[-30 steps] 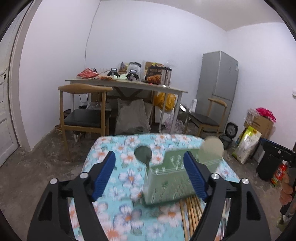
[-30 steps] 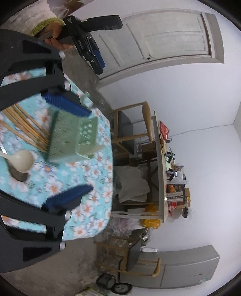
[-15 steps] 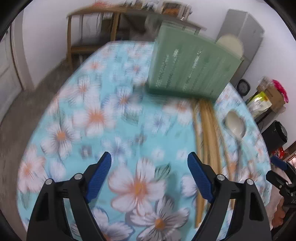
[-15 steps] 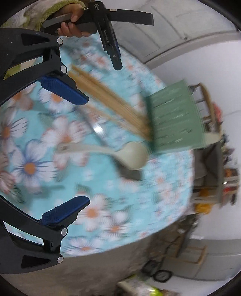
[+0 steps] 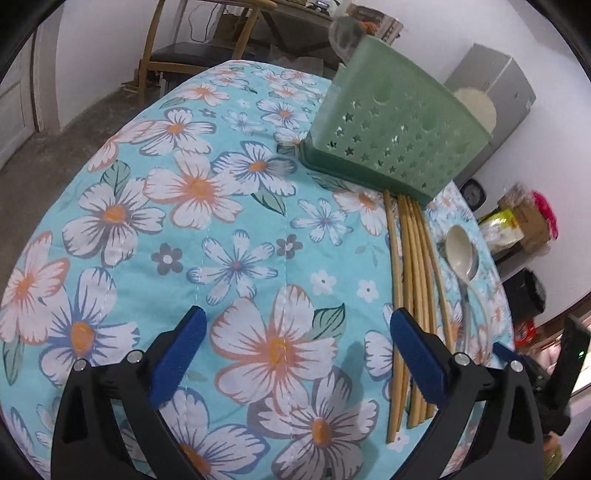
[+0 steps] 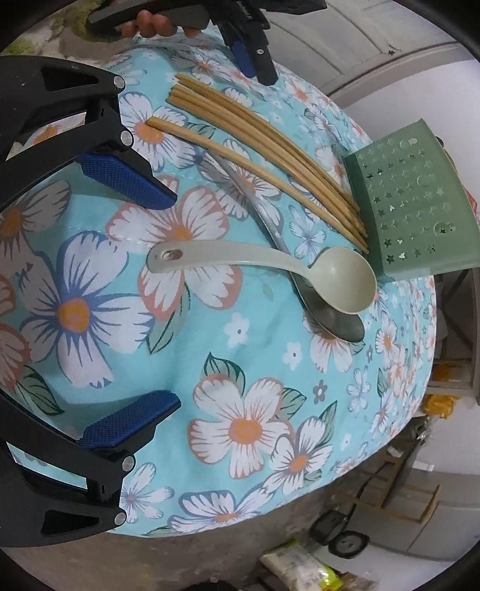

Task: Organize utensils
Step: 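Move both tools back down toward the remaining utensils on the cloth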

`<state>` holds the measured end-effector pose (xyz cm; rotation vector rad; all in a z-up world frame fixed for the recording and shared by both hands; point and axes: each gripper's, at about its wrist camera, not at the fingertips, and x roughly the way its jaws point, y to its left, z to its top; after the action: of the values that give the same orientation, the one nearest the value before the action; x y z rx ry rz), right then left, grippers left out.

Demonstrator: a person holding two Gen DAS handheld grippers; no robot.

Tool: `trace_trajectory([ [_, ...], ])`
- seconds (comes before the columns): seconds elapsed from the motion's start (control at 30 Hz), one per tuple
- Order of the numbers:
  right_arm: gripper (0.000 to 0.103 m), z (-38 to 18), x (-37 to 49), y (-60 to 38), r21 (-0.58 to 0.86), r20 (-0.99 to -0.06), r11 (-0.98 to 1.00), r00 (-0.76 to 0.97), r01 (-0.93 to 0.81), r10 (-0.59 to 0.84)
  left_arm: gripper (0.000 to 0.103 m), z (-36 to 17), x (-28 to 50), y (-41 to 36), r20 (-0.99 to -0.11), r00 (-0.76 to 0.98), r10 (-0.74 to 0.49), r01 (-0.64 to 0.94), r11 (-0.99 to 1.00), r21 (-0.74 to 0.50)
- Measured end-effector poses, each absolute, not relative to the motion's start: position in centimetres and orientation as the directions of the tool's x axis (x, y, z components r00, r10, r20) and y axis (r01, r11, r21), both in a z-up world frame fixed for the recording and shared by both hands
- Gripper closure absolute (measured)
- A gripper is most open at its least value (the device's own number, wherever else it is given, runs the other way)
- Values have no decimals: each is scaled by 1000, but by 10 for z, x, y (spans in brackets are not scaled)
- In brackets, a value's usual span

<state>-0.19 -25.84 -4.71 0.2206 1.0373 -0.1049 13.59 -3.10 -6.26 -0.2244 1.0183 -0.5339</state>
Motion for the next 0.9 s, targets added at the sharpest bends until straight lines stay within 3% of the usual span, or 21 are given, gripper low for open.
trace_trajectory([
  [0.2, 8, -45, -7, -268, 217, -828, 958, 555, 188, 78, 5, -63, 138, -25, -731, 397, -555, 310, 831, -463],
  [0.5, 9, -30, -5, -265, 200, -826, 970, 556, 137, 91, 6, -63, 138, -29, -748, 386, -540, 344, 836, -427],
  [0.67, 23, -19, 2, -267, 291, -780, 950, 603, 113, 167, 6, -63, 138, -29, -746, 386, -542, 348, 835, -426],
  [0.8, 46, -31, 14, -275, 352, -796, 923, 569, 156, 207, 6, -64, 137, -31, -753, 392, -529, 350, 842, -409],
  [0.9, 58, -36, 17, -280, 369, -802, 911, 558, 184, 212, 6, -64, 136, -32, -756, 393, -523, 356, 845, -400],
])
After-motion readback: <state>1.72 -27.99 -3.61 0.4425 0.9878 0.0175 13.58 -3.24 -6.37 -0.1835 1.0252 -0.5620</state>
